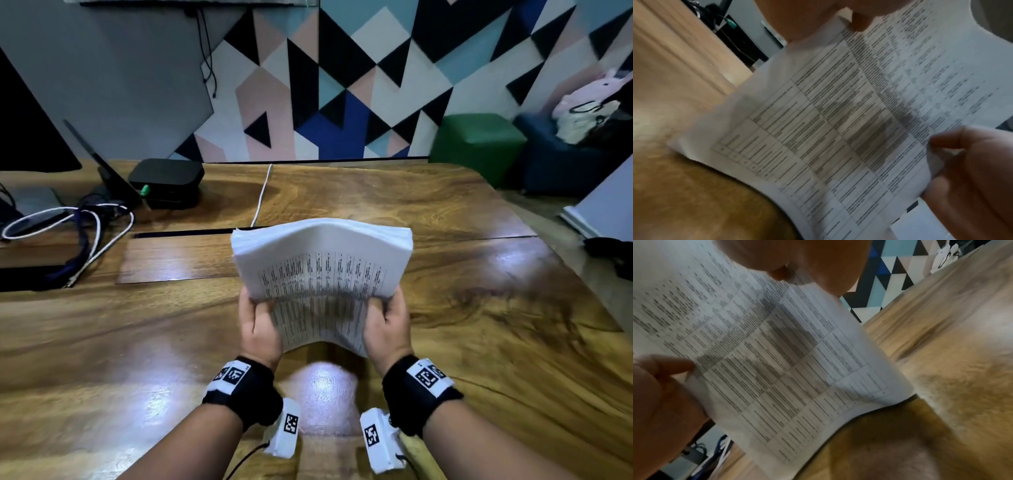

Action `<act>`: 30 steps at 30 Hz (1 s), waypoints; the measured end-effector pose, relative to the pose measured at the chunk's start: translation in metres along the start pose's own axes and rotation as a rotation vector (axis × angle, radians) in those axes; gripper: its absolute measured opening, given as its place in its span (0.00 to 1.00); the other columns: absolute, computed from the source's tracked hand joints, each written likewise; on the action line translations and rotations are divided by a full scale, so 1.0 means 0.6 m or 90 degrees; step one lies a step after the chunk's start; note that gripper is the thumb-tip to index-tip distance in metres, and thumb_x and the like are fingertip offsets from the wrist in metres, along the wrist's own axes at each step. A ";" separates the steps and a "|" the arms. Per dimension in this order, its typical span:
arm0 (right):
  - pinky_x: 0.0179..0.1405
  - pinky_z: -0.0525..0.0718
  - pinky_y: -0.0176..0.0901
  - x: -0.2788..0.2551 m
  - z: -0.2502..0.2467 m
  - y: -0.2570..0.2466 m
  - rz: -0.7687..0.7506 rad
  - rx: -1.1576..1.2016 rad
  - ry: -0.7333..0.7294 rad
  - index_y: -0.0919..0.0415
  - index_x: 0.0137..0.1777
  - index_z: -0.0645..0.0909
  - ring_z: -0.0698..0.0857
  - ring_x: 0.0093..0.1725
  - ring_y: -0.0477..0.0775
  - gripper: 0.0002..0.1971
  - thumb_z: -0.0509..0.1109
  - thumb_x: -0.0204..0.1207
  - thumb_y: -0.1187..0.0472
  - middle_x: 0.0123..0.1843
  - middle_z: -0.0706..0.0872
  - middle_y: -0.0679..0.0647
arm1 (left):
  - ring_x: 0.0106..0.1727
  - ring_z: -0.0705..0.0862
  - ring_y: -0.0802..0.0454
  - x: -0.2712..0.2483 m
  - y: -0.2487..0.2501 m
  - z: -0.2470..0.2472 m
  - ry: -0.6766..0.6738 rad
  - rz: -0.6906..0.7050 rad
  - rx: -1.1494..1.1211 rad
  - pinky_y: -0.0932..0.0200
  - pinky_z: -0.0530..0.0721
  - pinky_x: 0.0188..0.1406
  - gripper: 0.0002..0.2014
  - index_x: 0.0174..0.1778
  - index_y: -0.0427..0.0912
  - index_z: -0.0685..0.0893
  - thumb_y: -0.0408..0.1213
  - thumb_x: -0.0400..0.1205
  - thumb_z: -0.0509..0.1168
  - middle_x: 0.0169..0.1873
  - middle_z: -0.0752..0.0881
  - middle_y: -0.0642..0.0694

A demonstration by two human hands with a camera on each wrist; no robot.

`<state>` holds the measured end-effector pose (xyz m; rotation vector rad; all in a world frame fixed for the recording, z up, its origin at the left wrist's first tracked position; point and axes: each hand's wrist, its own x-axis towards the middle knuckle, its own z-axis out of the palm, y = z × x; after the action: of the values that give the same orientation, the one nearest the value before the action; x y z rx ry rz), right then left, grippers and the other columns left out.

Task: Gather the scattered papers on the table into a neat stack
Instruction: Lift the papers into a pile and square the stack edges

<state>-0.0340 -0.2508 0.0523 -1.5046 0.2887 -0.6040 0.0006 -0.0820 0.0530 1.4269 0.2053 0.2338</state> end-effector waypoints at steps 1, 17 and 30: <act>0.49 0.79 0.22 0.005 0.001 -0.004 -0.015 0.001 0.006 0.55 0.53 0.77 0.84 0.46 0.27 0.16 0.58 0.80 0.77 0.48 0.85 0.46 | 0.45 0.83 0.63 0.001 0.002 0.001 0.007 0.016 0.014 0.53 0.83 0.53 0.14 0.55 0.43 0.82 0.28 0.78 0.55 0.43 0.88 0.58; 0.28 0.73 0.40 0.048 -0.021 -0.002 0.189 -0.296 -0.136 0.53 0.44 0.70 0.71 0.30 0.46 0.08 0.56 0.82 0.66 0.34 0.73 0.48 | 0.45 0.83 0.48 0.056 -0.010 -0.018 -0.192 -0.170 0.316 0.52 0.82 0.48 0.06 0.45 0.46 0.77 0.38 0.77 0.55 0.48 0.87 0.43; 0.41 0.75 0.40 0.030 -0.034 0.089 0.488 -0.556 -0.266 0.63 0.50 0.72 0.80 0.40 0.55 0.00 0.61 0.82 0.67 0.46 0.79 0.56 | 0.46 0.88 0.36 0.044 -0.123 -0.033 -0.218 -0.404 0.511 0.51 0.83 0.43 0.09 0.45 0.30 0.85 0.27 0.79 0.59 0.45 0.88 0.35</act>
<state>-0.0199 -0.2800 0.0017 -2.1005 0.8152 0.5276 0.0231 -0.0654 -0.0230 2.0713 0.4899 -0.6858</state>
